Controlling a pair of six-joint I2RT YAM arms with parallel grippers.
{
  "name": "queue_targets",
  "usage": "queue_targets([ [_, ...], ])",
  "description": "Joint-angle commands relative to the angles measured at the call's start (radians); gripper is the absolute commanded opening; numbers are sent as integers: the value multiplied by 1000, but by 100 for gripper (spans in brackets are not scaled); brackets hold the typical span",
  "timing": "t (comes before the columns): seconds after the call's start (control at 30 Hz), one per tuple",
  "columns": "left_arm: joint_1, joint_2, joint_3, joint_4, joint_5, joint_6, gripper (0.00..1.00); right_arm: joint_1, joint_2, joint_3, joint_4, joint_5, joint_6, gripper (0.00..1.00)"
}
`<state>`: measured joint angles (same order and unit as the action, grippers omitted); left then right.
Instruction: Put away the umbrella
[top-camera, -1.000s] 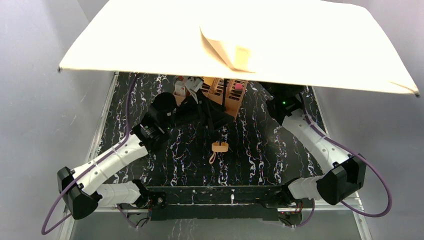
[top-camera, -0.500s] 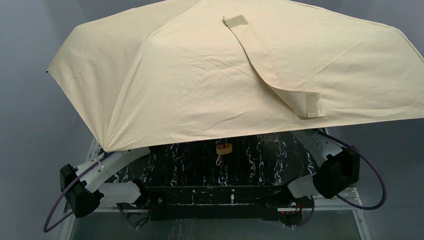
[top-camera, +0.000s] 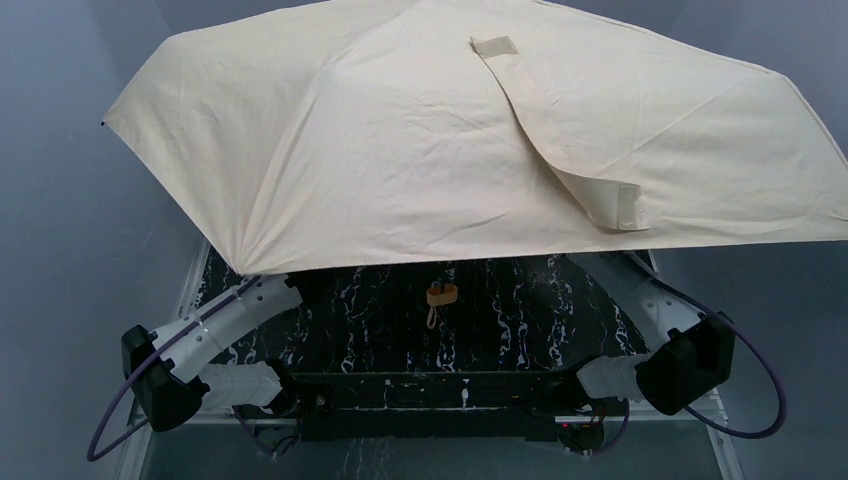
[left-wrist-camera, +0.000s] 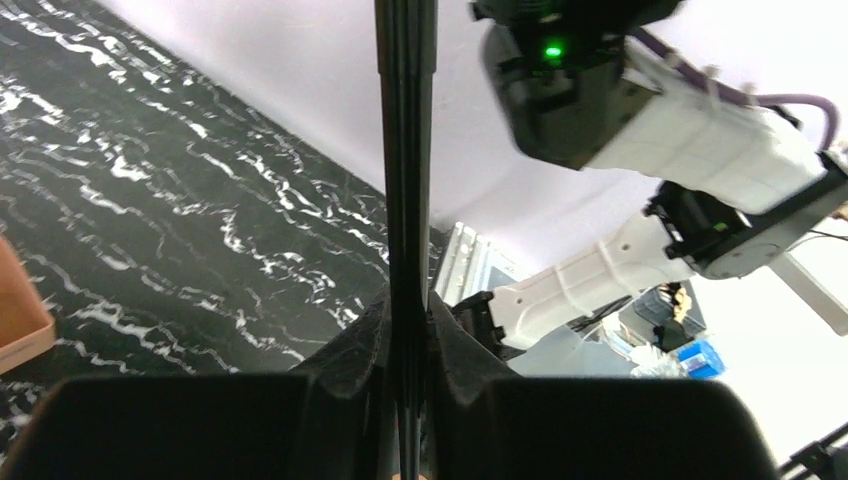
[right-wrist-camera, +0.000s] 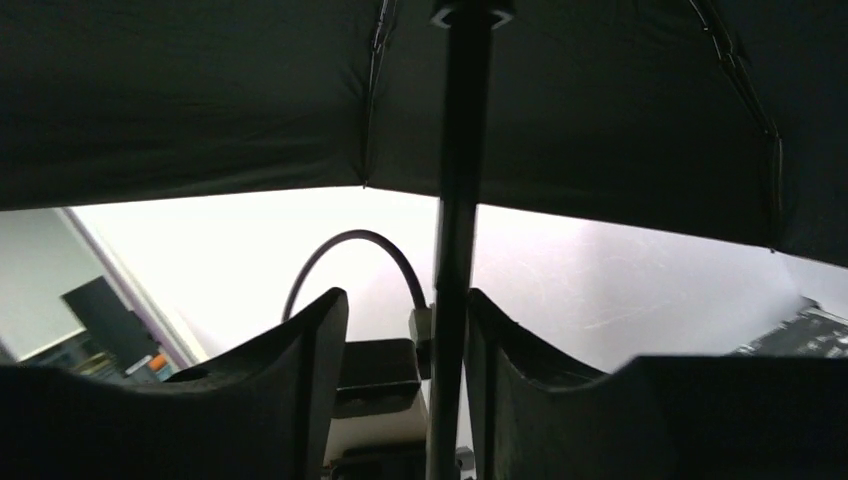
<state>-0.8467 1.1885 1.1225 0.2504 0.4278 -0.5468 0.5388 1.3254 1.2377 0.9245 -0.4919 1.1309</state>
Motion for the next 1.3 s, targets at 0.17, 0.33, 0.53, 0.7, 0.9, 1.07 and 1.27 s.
queue_targets([
  [0.17,-26,-30,197,-273,-359,142,0,3,-165,-51,-340,248,-393,71],
  [0.33,-75,-20,224,-344,-533,205,0,3,-162,-37,-456,301,-495,76],
  [0.53,-156,1,229,-372,-678,267,0,3,-181,-66,-518,360,-525,80],
  [0.7,-204,35,211,-371,-726,283,0,2,-234,-109,-537,431,-518,84],
  [0.9,-219,48,143,-339,-729,253,0,3,-301,-111,-774,720,-401,85],
  [1.07,-231,63,112,-335,-723,237,0,3,-288,-75,-965,879,-317,81],
  [1.27,-239,68,87,-329,-717,234,0,3,-229,-41,-950,842,-318,72],
])
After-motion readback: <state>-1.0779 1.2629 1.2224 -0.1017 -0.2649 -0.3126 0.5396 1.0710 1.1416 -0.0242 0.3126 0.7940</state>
